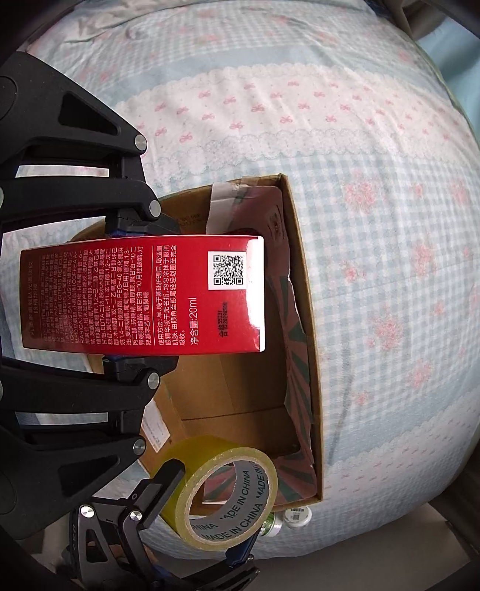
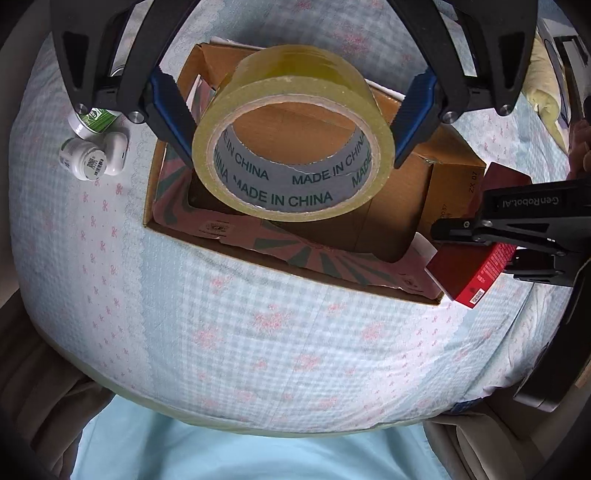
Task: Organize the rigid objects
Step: 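Carry the red carton and tape roll into the cardboard box and release both, then lift both tools away from the box toward the remaining items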
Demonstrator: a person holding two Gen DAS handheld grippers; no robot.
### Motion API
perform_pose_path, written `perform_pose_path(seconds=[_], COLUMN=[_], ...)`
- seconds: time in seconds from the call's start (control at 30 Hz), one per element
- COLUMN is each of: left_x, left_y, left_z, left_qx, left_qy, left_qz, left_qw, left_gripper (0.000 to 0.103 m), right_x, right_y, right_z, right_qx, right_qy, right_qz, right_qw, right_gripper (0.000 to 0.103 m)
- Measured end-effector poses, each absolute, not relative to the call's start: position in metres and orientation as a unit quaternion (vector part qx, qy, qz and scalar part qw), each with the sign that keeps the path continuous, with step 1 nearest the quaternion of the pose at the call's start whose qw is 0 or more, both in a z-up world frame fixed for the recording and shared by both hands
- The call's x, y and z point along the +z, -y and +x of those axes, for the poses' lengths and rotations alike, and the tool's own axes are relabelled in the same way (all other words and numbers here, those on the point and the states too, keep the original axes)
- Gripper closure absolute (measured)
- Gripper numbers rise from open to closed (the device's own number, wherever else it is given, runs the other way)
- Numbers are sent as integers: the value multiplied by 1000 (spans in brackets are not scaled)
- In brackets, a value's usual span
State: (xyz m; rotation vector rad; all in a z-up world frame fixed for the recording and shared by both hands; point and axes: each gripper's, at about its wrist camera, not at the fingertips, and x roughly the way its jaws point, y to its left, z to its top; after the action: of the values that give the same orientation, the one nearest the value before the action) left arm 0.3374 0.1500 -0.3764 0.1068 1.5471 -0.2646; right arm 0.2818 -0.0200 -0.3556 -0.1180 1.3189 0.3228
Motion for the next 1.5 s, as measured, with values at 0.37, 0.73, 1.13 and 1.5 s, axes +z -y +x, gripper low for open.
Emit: perform_pose_path(seconds=[0.37,0.73,1.13,1.5], left_x=[-432,-409,-373,-286], left_y=[-135,-127,-138,-150], left_z=[344,332,305,256], left_qx=[-126,-118,-103,-104], left_qy=[-720,-688,-678,-623], left_qz=[66,92,87,92], left_qw=[679,710,723,770], left_gripper=[66,0,0,0], right_x=[-408,-420,-390,-301], right_y=[6,15,35,34], right_z=[290,275,256,213], right_qx=[194,218,176,139], right_qy=[-597,-561,-566,-534], right_qz=[-125,-199,-169,-129], right_qw=[769,773,787,824], right_gripper=[8,0,0,0])
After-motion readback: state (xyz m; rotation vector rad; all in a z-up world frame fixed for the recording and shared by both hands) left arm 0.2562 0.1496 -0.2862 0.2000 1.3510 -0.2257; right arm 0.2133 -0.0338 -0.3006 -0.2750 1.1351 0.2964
